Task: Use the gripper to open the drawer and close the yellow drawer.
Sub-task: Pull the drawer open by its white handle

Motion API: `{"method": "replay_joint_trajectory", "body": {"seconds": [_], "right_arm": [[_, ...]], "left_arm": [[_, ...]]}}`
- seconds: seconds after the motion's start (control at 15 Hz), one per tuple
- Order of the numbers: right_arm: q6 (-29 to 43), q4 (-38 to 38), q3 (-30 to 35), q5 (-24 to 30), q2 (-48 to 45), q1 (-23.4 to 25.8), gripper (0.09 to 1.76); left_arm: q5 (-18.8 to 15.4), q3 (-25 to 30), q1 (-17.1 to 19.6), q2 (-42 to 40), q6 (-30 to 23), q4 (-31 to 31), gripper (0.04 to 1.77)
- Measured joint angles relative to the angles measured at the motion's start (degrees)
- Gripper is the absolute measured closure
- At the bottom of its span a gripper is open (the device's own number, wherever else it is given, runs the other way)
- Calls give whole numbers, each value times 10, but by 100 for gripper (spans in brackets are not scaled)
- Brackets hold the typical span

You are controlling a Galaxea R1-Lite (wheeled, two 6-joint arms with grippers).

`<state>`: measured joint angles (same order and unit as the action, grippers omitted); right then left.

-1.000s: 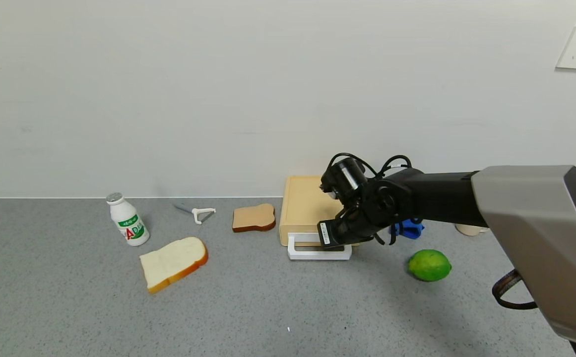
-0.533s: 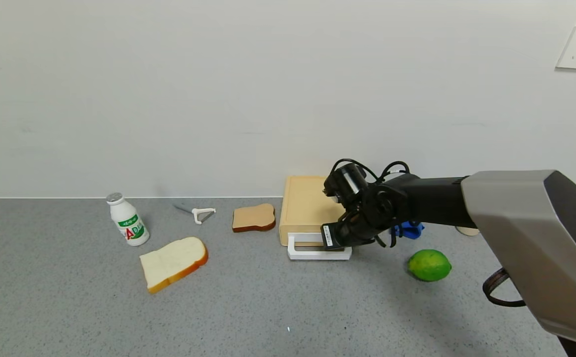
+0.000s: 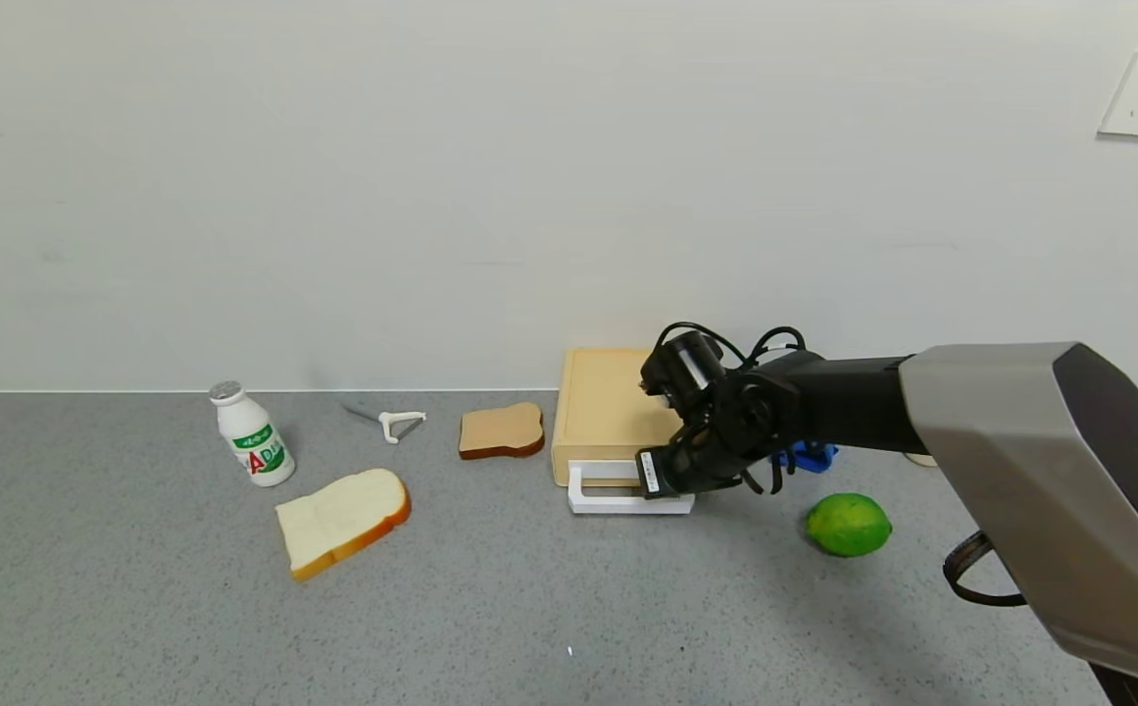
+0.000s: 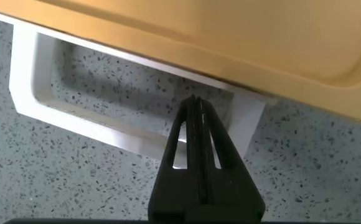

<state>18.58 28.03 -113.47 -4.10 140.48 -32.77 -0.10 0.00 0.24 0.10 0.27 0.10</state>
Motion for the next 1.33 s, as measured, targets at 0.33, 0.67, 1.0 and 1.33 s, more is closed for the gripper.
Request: {"method": "replay_joint_trajectory", "body": {"seconds": [0.33, 0.67, 1.0, 1.33], "right_arm": [[0, 16, 0, 2, 2, -1, 173], [3, 55, 1, 3, 0, -5, 173], [5, 90, 1, 22, -6, -8, 173], [20, 126, 2, 25, -15, -13, 173]], "left_arm": [[0, 0, 0, 0, 0, 0, 9], [0, 0, 0, 0, 0, 0, 9], [0, 0, 0, 0, 0, 0, 9], [0, 0, 0, 0, 0, 0, 9]]}}
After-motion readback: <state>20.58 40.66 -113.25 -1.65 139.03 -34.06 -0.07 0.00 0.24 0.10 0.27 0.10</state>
